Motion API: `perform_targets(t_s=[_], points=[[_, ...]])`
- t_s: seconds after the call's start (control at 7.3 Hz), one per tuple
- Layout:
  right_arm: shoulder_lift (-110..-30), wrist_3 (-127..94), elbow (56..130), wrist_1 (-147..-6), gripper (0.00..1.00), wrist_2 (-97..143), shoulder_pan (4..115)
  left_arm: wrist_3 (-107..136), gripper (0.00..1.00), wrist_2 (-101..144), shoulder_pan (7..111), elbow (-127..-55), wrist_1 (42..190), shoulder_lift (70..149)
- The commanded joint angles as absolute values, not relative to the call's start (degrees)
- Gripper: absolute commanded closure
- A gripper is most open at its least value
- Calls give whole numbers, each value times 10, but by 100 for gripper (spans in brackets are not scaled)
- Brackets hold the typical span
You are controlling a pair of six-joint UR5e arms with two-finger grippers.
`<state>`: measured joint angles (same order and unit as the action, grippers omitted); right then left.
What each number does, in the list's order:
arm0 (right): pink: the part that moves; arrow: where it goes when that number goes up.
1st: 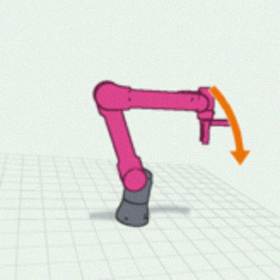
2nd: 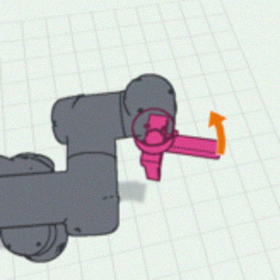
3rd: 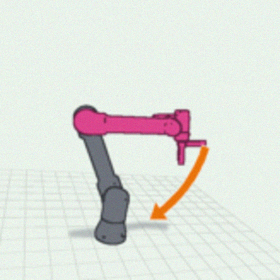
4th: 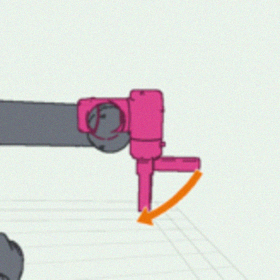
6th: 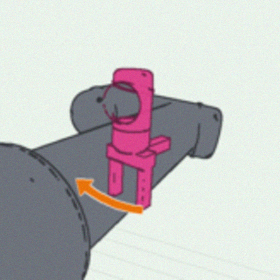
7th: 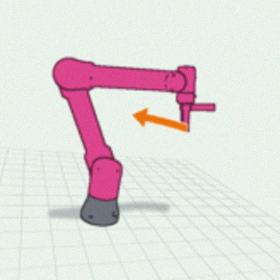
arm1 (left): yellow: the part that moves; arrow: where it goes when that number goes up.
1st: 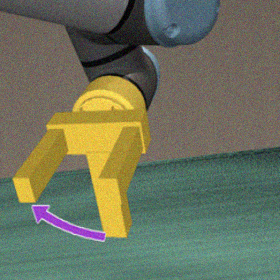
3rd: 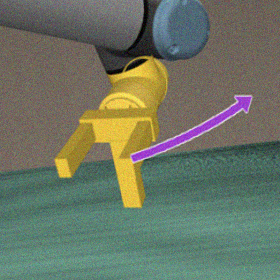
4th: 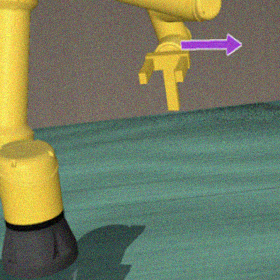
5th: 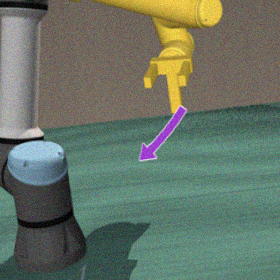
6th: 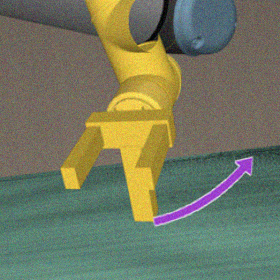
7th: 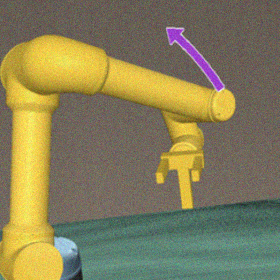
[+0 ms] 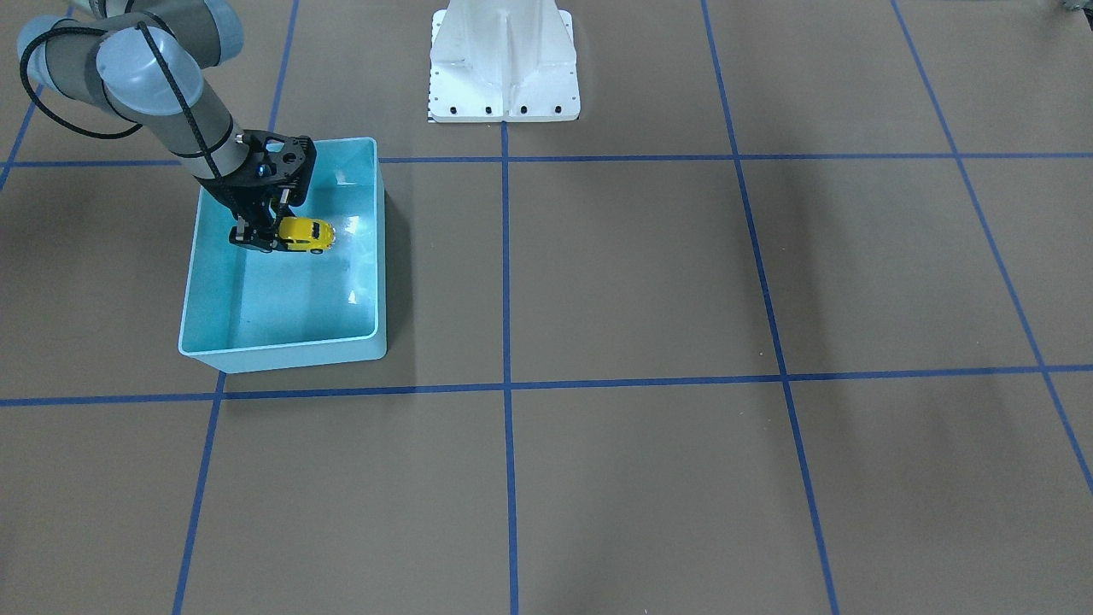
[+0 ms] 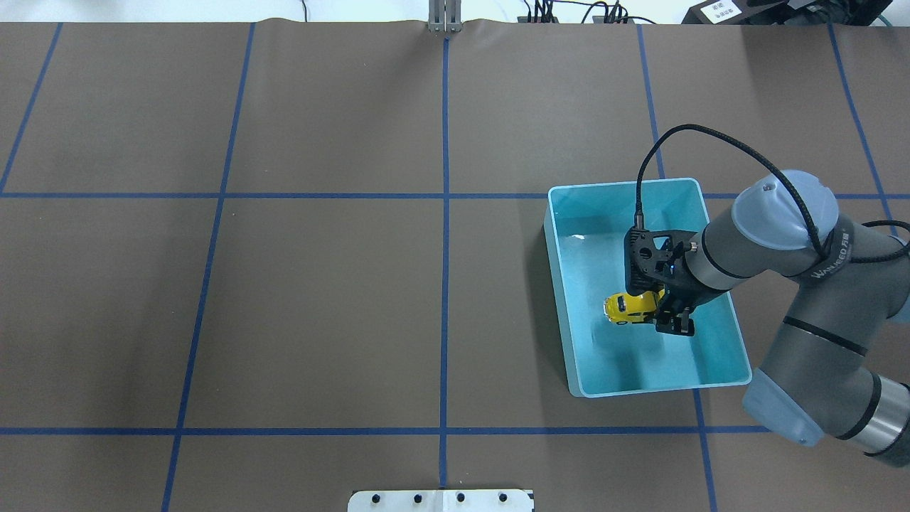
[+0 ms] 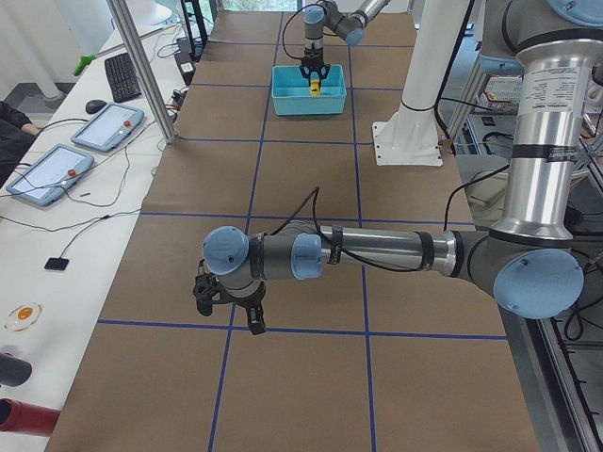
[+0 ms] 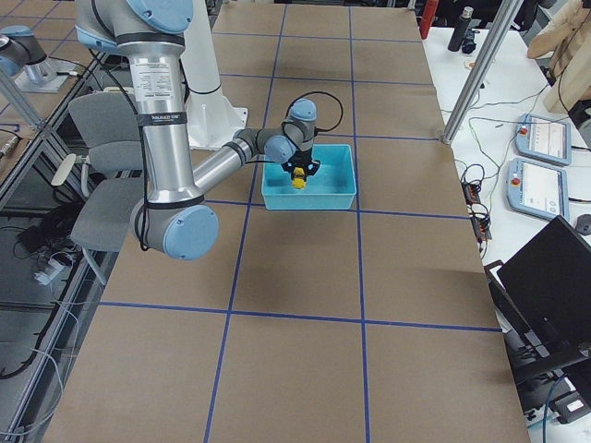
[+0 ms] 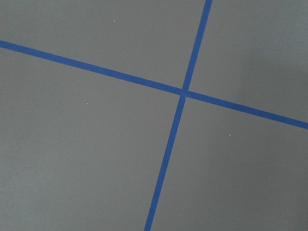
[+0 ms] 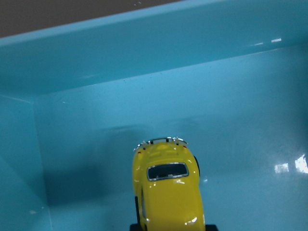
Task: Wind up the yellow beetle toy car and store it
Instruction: 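Lower the car into the bin and open the right gripper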
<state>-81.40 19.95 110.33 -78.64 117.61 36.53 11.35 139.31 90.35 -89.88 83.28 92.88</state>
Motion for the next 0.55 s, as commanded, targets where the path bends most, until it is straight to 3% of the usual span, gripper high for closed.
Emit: perform_targets(t_s=[0.0, 0.14, 0.27, 0.41], points=[[-813, 199, 1091, -782, 97, 1176, 365, 113, 0, 1393, 904, -899, 833, 929], [-813, 198, 1090, -782, 67, 1176, 364, 113, 0, 1393, 904, -899, 833, 929], [-813, 199, 1092, -780, 1, 1177, 364, 114, 0, 1393, 904, -898, 833, 929], [-813, 198, 1095, -774, 0, 1178, 364, 114, 0, 1393, 904, -898, 832, 929]])
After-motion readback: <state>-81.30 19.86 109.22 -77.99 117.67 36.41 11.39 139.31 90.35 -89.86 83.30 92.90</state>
